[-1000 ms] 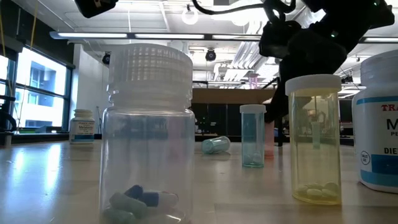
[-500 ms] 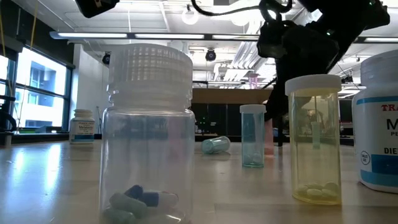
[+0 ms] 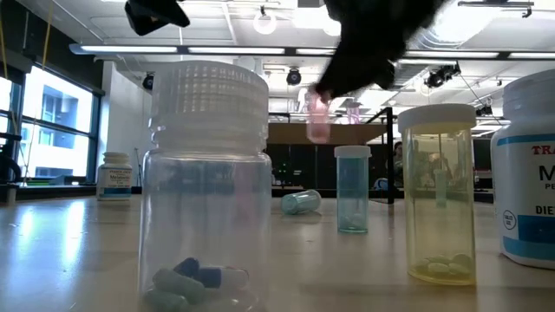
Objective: Pick and place medicine bottles onto shelf by color
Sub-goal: Put the right pink pill bottle on the shelf
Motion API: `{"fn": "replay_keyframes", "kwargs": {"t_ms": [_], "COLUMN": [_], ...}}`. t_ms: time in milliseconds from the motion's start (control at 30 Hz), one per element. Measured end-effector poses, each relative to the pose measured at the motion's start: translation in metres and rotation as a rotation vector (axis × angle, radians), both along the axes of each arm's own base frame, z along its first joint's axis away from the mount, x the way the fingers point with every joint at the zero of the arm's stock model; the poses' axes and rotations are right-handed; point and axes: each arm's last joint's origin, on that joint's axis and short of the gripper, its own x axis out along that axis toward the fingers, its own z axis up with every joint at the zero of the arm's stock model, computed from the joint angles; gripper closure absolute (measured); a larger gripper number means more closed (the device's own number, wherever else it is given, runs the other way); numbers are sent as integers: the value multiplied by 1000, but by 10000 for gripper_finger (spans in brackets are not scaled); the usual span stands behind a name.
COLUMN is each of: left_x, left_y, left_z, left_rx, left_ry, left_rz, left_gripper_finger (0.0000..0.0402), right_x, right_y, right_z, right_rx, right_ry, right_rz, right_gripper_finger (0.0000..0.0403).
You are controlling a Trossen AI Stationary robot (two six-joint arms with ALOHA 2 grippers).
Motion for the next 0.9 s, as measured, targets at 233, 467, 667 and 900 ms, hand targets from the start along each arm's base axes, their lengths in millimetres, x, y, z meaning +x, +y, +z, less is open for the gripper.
{"fn": "replay_keyframes", "kwargs": {"t_ms": [233, 467, 667, 900], "left_x": [-9, -19, -20, -21], "left_y": [16, 29, 38, 51], "left_z": [11, 20, 22, 22], "left_rx": [19, 33, 58, 84], "left_ry": [-46, -89, -91, -86], "left_rz": [39, 78, 100, 154], "left_gripper_finger": [248, 248, 248, 248], "right_x": [15, 23, 19, 3], "right_y": [-37, -82, -122, -169], "right_z": [39, 77, 109, 139], "right_rx": [-56, -96, -182, -260], "right_ry": [-34, -85, -65, -24], "right_rz": [-15, -27, -65, -113], "right_gripper_finger": [309, 309, 309, 309]}}
